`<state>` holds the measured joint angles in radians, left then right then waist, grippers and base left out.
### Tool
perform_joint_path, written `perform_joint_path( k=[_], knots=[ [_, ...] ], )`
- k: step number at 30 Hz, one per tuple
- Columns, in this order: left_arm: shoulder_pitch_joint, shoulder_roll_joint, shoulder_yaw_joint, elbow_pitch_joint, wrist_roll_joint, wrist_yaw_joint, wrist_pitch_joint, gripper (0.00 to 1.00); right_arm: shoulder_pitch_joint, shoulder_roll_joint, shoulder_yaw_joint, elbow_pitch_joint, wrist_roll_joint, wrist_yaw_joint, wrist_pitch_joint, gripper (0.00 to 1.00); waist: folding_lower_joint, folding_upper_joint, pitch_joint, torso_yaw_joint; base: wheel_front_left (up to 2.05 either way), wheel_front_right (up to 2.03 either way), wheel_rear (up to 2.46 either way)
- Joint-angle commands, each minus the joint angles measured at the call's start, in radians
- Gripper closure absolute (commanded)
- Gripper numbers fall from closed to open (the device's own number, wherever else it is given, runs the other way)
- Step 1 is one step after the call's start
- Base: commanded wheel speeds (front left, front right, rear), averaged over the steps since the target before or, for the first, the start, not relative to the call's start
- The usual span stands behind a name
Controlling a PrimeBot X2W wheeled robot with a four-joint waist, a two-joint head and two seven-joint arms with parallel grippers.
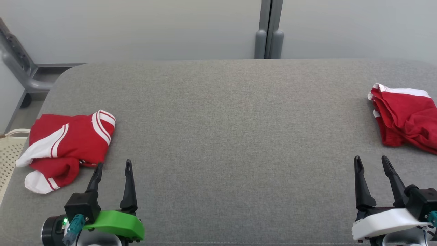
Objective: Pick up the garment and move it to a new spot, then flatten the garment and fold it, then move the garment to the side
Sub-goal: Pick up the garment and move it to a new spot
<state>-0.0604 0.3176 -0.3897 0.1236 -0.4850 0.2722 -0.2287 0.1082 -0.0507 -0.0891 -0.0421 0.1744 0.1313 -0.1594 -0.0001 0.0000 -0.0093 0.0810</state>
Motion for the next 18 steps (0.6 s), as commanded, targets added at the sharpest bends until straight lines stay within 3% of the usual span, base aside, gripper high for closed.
perform_joint_path(
  k=[1, 18],
  knots=[
    [-0.017, -0.003, 0.002, 0.001, -0.003, 0.003, -0.004, 0.0, 0.017, -0.001, 0.002, -0.015, 0.008, -0.001, 0.003, 0.0, 0.0001, 0.0, -0.004, 0.036, 0.0, 0.0, 0.0],
    [0.015, 0.011, 0.074, -0.01, -0.037, 0.033, -0.022, 0.0, 0.056, -0.002, 0.12, -0.141, 0.036, -0.001, 0.047, 0.0, 0.0001, 0.0, -0.016, 0.345, 0.0, 0.0, 0.0]
  ],
)
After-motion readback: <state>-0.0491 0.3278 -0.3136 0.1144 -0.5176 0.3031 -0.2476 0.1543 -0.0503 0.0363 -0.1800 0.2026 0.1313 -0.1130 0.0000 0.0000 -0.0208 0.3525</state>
